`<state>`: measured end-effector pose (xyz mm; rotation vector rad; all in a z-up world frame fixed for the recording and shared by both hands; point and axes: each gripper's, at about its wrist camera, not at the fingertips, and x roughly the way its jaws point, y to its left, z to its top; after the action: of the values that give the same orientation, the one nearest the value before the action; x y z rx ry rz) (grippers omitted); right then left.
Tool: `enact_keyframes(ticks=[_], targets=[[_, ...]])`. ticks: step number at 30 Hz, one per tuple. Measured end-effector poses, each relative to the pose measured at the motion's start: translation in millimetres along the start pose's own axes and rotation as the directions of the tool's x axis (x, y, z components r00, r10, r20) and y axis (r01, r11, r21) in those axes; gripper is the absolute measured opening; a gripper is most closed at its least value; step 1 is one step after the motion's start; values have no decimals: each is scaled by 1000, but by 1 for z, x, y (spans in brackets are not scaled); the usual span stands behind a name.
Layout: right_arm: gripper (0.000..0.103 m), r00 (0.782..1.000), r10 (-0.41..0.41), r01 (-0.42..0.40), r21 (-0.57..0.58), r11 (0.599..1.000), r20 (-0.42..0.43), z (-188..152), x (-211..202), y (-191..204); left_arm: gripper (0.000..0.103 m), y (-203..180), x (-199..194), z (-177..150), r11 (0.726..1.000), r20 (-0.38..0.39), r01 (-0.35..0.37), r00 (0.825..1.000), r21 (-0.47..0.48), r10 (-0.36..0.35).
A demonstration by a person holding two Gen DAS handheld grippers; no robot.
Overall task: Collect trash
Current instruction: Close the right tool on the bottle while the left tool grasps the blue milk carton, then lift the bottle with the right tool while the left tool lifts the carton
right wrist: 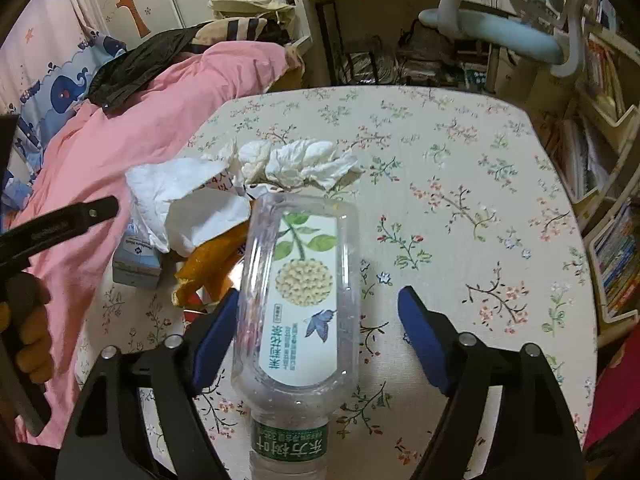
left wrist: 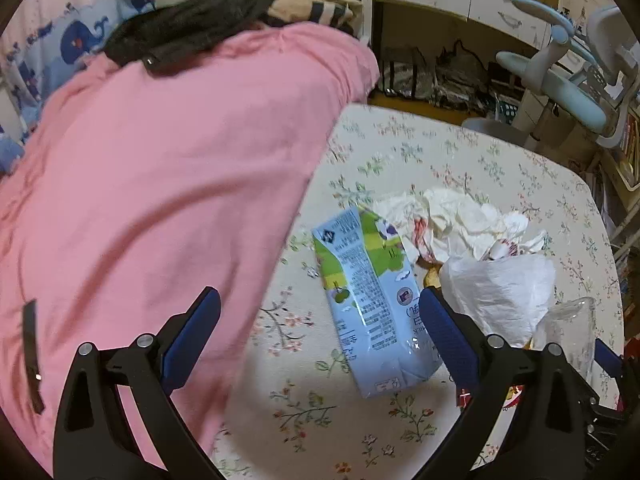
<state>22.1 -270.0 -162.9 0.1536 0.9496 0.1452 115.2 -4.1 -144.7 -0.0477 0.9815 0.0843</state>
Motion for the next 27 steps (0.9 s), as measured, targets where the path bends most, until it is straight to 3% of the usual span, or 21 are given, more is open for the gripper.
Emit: enact_keyframes(ticks=[11,13,15,17,19,21,27], targets=[[65,999,24,-24,-1,1000,-47,2,14,-3,95,-6,41,8,988,-46,118,991,-100,-123],[59,998,28,-28,-4,1000,-50,2,14,-3,76,-9,47,9,985,-67,141,987,-95,-148],[56,998,31,-31,-1,1000,-46,3,14,-4,65,-15,48,10,979,-75,189,978,-78,-195],[55,998,45,-45,12,999,-43,5,13,-8,50,-19,45,11,983,-65,174,982,-53,-178],[55,998,52,-51,21,998,-35,6,12,-10,28,-21,42,13,983,-66,181,981,-33,-183],[55,998,67,-67,37,997,-20,7,8,-13,20,-16,37,15,977,-63,206,976,-54,-209],[55,998,68,-68,52,996,-10,5,1,-19,22,-13,35,13,981,-80,191,978,-30,-193]])
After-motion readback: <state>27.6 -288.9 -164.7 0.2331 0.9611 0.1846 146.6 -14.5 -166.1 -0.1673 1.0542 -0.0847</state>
